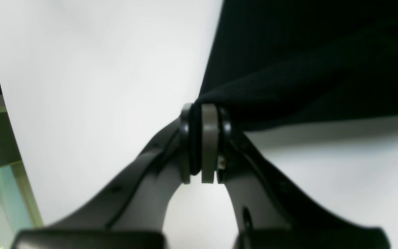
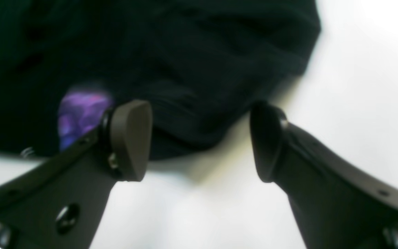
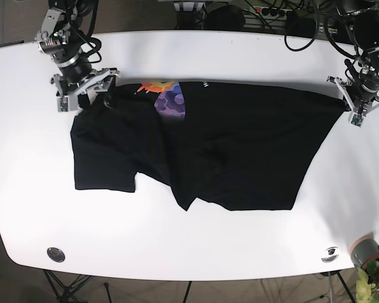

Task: Fold the T-shirt properly
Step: 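Release the shirt with the right gripper and move it onto the shirt body, then grasp the shirt fabric with the right gripper and smooth it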

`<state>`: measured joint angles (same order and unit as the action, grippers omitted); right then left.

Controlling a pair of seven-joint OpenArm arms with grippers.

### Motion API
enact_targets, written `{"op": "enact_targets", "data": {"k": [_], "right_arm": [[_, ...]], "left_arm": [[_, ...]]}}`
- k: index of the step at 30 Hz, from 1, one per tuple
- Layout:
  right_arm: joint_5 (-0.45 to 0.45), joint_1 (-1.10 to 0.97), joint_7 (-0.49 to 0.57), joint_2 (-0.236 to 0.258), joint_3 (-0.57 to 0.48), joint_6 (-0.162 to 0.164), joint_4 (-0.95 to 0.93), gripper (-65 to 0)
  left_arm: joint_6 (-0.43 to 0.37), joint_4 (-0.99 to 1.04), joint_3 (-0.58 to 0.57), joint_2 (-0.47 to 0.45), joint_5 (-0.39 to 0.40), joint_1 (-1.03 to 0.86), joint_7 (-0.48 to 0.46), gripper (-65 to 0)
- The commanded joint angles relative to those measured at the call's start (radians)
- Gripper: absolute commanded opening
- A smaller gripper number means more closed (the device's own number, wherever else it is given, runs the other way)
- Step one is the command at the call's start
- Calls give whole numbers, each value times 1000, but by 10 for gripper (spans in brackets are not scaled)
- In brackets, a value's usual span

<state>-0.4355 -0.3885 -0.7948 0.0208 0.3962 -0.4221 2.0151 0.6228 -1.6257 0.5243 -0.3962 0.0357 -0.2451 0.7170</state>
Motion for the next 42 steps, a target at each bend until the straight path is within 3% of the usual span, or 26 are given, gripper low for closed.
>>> {"op": "enact_targets", "data": {"k": [1,9,17,23,27,33,36,42], "right_arm": [[-21,47,22,52,-72,-5,-4,-220],[-21,207,16,121,-233,-1,-123,-220],[-12,372,18,135,-371,79,-287,-220],[172,478,19,126,-498,124,-348,-220],[303,517,21,80,-546,145,-382,-220],[528,546,25,-5,-547,134,-455,-220],[577,547,36,-34,-549,133,-471,-220],[588,555,90,-49,-549,142,-517,-220]], "left_arm": [[-1,-14,7,-17,2,22,-17,-650],[-1,-17,4,-16,2,22,-17,-650],[-1,-17,3,-16,2,25,-17,-650],[-1,-17,1,-10,2,26,-17,-650],[-1,-17,3,4,2,28,-17,-650],[-1,-15,3,19,2,28,-17,-650],[1,-15,3,30,2,28,-17,-650],[1,-15,3,30,2,26,-17,-650]]}}
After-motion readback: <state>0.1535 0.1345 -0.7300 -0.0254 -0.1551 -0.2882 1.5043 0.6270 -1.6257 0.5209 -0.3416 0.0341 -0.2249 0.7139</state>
